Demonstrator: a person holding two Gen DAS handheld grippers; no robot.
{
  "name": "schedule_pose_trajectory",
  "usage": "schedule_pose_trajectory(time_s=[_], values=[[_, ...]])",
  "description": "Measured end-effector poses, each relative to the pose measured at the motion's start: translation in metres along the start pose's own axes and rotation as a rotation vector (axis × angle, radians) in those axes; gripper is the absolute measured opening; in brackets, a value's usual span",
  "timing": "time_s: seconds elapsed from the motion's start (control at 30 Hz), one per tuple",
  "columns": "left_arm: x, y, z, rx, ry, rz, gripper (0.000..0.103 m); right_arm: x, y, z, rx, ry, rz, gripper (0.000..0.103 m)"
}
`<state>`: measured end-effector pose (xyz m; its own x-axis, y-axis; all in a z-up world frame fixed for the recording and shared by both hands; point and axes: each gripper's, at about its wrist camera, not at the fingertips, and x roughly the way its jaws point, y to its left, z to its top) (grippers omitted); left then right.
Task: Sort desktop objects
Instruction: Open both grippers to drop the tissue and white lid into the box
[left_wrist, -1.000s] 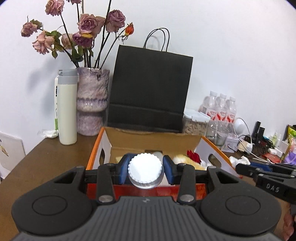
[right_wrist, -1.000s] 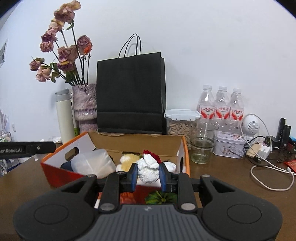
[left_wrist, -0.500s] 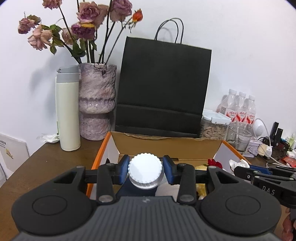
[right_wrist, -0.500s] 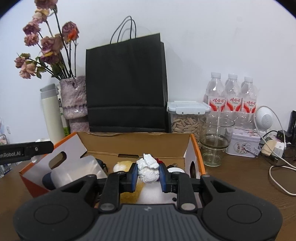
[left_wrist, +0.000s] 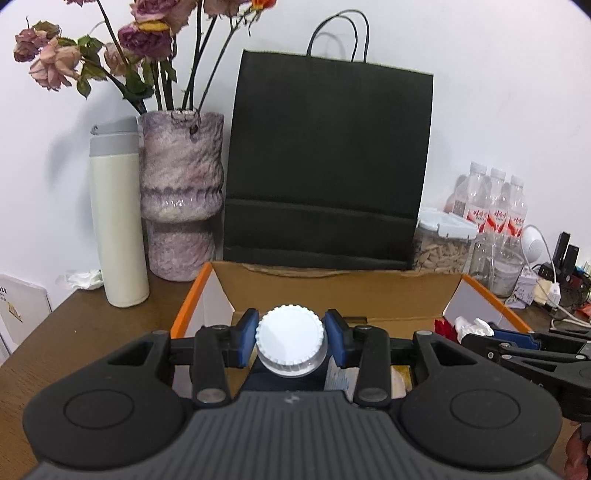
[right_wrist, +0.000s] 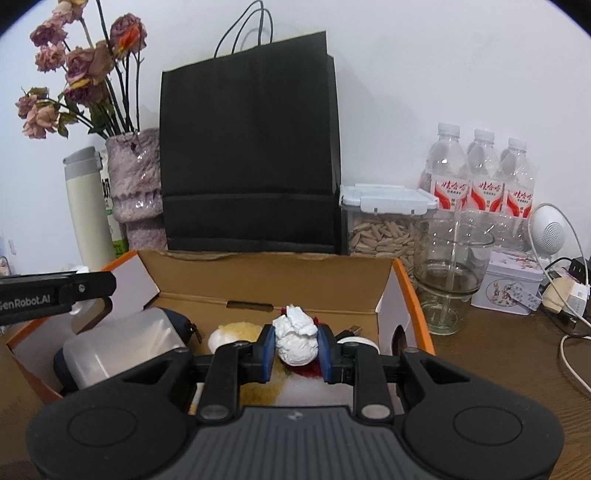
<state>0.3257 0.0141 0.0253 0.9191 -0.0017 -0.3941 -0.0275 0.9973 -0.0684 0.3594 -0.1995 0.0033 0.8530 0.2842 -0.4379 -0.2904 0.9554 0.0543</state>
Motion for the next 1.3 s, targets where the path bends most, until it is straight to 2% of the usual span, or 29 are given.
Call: schedule_pose_trajectory(time_s=[0.2, 0.3, 0.37, 0.43, 0.47, 0.53, 0.57, 0.63, 0.7, 0.77, 0.83, 1.2, 1.3], values=[[0.002, 0.001, -0.005, -0.004, 0.014, -0.003, 0.04, -0.001, 0.001, -0.003, -0.006, 0.003, -0.005, 0.023], [0.001, 0.002, -0.004, -0.008, 0.016, -0.012, 0.042, -0.003, 0.001, -0.004, -0.006, 0.006, -0.006, 0.027], [0.001, 0.001, -0.004, -0.008, 0.013, -0.007, 0.049, -0.004, 0.001, -0.004, -0.002, 0.001, -0.01, 0.029], [0.0, 0.002, -0.004, -0.014, 0.008, -0.002, 0.058, -0.005, 0.001, -0.004, 0.003, -0.004, -0.016, 0.039], [-0.001, 0.002, -0.004, -0.017, 0.006, 0.001, 0.061, -0.006, 0.0, -0.004, 0.004, -0.006, -0.023, 0.041], [-0.003, 0.003, -0.004, -0.025, -0.001, 0.007, 0.076, -0.006, 0.0, -0.004, 0.008, -0.006, -0.029, 0.047], [-0.004, 0.003, -0.003, -0.028, -0.004, 0.008, 0.079, -0.006, -0.001, -0.004, 0.011, -0.008, -0.031, 0.049], [-0.006, 0.003, -0.003, -0.033, -0.012, 0.011, 0.092, -0.008, -0.001, -0.003, 0.016, -0.015, -0.037, 0.064], [-0.008, 0.002, -0.002, -0.035, -0.024, 0.019, 0.103, -0.01, -0.002, -0.003, 0.021, -0.026, -0.03, 0.074], [-0.009, 0.002, -0.002, -0.035, -0.034, 0.016, 0.103, -0.011, 0.0, -0.003, 0.016, -0.034, -0.03, 0.079], [-0.01, 0.001, -0.002, -0.033, -0.036, 0.014, 0.103, -0.012, 0.001, -0.003, 0.012, -0.04, -0.031, 0.089], [-0.013, -0.001, -0.006, -0.036, -0.033, 0.022, 0.103, -0.018, 0.003, -0.006, 0.011, -0.054, -0.023, 0.089], [-0.019, -0.001, -0.006, -0.044, -0.046, 0.015, 0.103, -0.024, 0.003, -0.006, 0.016, -0.068, -0.023, 0.095]])
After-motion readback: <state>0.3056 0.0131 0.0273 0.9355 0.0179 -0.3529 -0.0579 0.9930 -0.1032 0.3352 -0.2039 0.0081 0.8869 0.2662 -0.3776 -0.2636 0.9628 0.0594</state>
